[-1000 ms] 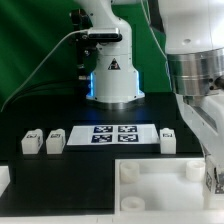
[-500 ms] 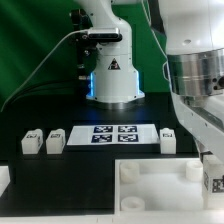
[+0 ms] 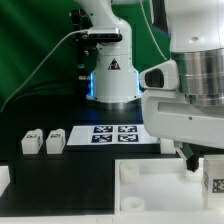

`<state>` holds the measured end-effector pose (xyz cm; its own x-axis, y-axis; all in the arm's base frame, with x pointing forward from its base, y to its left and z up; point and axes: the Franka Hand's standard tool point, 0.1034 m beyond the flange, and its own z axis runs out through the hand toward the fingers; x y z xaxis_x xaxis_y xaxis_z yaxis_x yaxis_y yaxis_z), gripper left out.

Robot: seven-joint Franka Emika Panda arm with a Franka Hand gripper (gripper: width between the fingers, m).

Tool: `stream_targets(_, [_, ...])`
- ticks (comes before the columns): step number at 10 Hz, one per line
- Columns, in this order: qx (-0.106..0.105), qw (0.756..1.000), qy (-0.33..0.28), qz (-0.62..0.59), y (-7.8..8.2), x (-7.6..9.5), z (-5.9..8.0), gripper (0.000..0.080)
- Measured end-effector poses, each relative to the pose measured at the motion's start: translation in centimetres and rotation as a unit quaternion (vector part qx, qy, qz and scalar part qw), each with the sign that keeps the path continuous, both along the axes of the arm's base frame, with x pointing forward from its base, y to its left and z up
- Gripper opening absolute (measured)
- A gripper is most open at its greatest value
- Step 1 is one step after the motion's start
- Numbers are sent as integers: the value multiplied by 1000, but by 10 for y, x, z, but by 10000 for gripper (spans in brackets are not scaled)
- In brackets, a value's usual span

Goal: Assemble one leg

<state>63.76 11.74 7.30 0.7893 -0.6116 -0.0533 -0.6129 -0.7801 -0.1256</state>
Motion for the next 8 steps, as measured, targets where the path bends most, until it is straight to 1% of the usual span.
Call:
stream_targets(1, [-22,994,-12,107,0,-1,0,649])
stream_targets(3, [-42,967,-25,250,1,-1,0,649])
stream_targets(4, [-46,960,-27,276,1,-1,0,649])
stream_targets(5, [-44,967,-24,250,1,-1,-1,649])
stream_targets(6, [-45,966,-24,252,1,-1,-1,520])
stream_targets(7, [-43,974,-21,219,1,-1,-1,520])
stream_targets(8, [-41,985,-16,167,2,-2,-1,382])
